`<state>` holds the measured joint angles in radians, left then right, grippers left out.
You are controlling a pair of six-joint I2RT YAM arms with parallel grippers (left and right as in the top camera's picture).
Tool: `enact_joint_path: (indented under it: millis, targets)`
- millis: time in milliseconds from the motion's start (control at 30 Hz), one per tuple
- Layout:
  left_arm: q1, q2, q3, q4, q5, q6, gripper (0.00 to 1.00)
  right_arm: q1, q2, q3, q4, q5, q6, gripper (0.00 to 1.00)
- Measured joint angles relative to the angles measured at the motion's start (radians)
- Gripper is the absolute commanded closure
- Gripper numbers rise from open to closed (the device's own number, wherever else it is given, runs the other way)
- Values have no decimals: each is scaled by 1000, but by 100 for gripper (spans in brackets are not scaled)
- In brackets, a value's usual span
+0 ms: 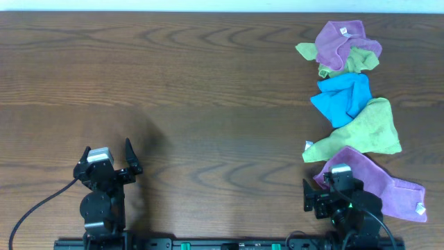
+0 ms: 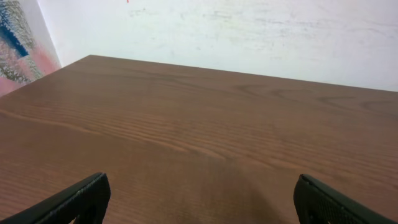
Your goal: Fold the cloth
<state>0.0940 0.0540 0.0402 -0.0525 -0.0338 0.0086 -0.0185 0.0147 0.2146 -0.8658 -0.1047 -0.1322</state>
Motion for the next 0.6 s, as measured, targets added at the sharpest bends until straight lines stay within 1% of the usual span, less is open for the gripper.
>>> enact_joint_path:
  millis: [600]
  targets:
    - [0,0,0,0,0,0,5,0,0,0,0,0,0,1]
